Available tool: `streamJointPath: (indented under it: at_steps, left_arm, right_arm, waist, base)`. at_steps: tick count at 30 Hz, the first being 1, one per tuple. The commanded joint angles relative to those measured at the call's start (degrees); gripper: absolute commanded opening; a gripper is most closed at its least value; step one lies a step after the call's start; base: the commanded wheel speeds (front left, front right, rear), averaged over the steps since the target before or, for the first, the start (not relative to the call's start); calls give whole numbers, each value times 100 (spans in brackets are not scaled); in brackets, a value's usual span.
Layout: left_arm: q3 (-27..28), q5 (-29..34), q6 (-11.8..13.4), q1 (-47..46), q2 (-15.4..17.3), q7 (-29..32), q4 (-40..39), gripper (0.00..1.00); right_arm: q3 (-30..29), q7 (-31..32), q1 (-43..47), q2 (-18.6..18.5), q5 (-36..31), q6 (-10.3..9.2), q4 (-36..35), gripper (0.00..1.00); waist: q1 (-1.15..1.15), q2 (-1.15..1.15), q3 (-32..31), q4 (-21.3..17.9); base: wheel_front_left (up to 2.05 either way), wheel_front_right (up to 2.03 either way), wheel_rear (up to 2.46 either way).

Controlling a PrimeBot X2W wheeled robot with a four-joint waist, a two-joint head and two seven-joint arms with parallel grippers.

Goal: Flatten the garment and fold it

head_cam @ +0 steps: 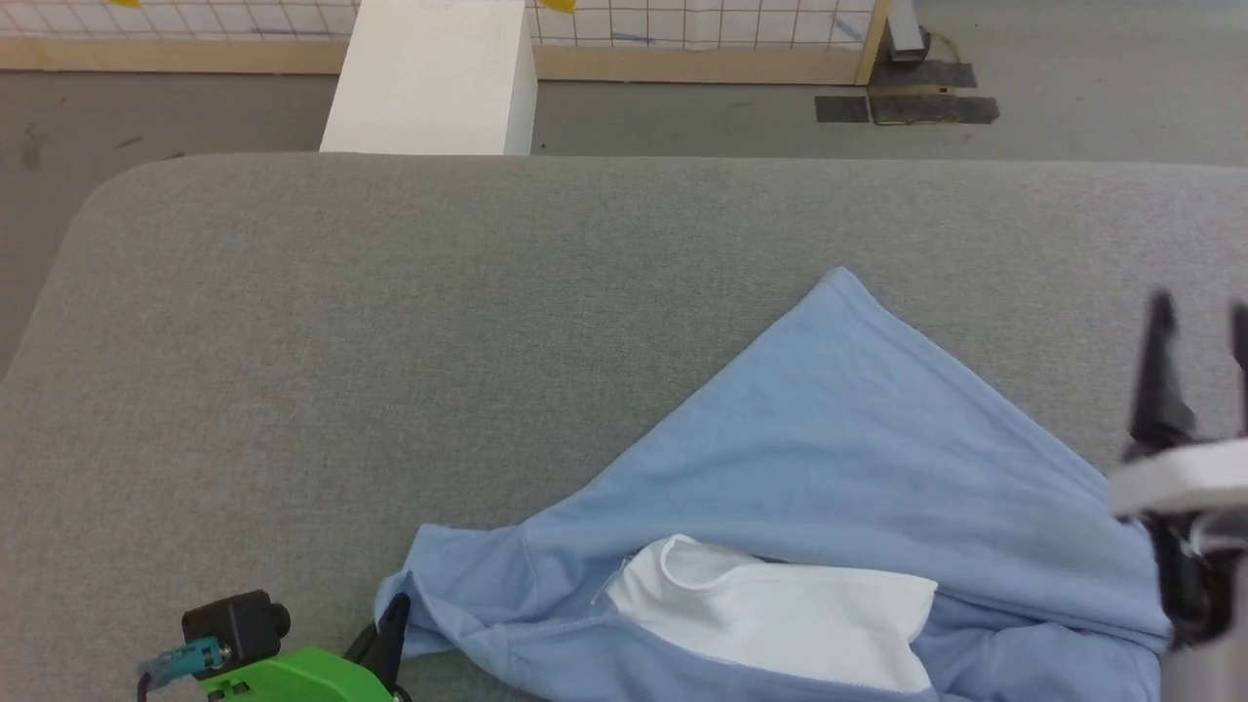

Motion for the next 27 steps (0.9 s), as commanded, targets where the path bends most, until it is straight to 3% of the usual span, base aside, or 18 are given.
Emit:
streamJointPath:
  at_steps: [1, 4, 8, 14, 19, 27]
  left_arm:
    - [-11, -46, -6, -121, 26, 26, -10, 0]
    - [-42, -48, -40, -204, 11, -5, -8, 0]
    - [-122, -34, -77, -315, -20, -23, 17, 0]
    - [-267, 4, -152, -552, -103, -96, 74, 0]
    - [-401, -2, -225, -680, -210, -169, 177, 0]
    - [-540, -15, -297, -825, -333, -297, 350, 0]
  right_arm:
    - [315, -249, -236, -111, 9, -8, 122, 100]
    - [913, -426, -664, -276, 18, -8, 541, 100]
    - [1542, -146, -1367, -538, 19, -8, 1340, 100]
    - [2180, 958, -2381, -833, 50, -8, 2575, 100]
    - [2343, 2221, -3057, -988, -25, -8, 3491, 100]
    - [2420, 3616, -3624, -1028, -222, -8, 4255, 100]
  waist:
    - [0, 0, 63, 71]
    - [0, 0, 144, 181]
    - [0, 0, 307, 363]
    - [0, 0, 569, 745]
    - [0, 0, 767, 1044]
    - [0, 0, 977, 1308]
  base:
    - [0, 0, 0]
    - [0, 0, 0]
    - [0, 0, 0]
    - [0, 0, 0]
    - [0, 0, 0]
    - [0, 0, 0]
